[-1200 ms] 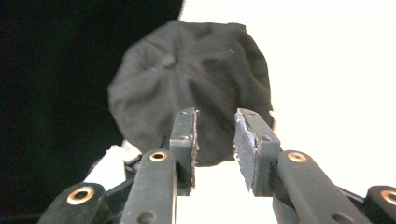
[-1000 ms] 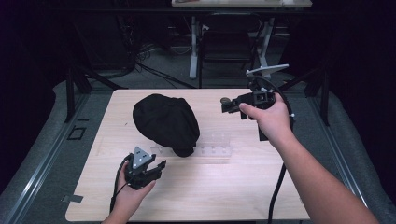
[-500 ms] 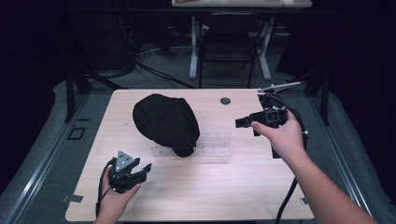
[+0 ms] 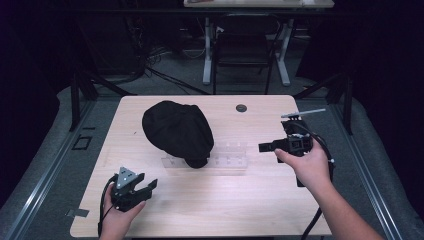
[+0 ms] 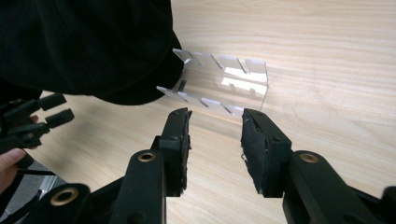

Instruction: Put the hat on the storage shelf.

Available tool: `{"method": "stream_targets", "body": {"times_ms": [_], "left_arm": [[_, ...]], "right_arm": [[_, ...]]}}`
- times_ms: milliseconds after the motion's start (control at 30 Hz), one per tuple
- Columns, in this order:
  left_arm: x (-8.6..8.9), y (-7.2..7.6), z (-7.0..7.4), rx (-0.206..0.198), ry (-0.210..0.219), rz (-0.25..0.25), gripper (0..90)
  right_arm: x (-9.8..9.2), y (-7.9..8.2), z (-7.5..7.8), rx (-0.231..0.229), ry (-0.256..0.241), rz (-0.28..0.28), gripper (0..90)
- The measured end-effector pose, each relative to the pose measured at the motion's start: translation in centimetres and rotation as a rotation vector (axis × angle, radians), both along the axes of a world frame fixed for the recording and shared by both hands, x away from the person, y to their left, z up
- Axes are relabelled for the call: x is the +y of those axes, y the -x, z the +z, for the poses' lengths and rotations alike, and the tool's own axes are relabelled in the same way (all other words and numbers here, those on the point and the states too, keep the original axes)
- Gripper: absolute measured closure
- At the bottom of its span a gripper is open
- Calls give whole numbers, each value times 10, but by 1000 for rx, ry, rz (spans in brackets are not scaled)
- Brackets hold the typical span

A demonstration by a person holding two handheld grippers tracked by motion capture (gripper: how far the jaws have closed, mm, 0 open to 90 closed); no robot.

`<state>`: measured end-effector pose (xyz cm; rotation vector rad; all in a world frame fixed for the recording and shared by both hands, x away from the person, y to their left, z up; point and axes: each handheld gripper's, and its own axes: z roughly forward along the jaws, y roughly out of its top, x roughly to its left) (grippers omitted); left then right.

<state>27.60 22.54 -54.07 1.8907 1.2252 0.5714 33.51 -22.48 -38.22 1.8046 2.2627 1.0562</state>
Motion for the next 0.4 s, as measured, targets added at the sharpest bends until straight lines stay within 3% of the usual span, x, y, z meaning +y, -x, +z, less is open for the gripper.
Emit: {"method": "stream_targets", "body": {"times_ms": [167, 300, 400], "left_arm": [[1, 0, -5, 13, 5, 4, 451], [1, 2, -5, 25, 7, -11, 446], [3, 2, -5, 20, 34, -18, 451]], "right_arm": [[0, 12, -14, -28, 57, 7, 587], [-1, 21, -28, -39, 64, 9, 581], [-2, 26, -39, -47, 73, 5, 570]]}}
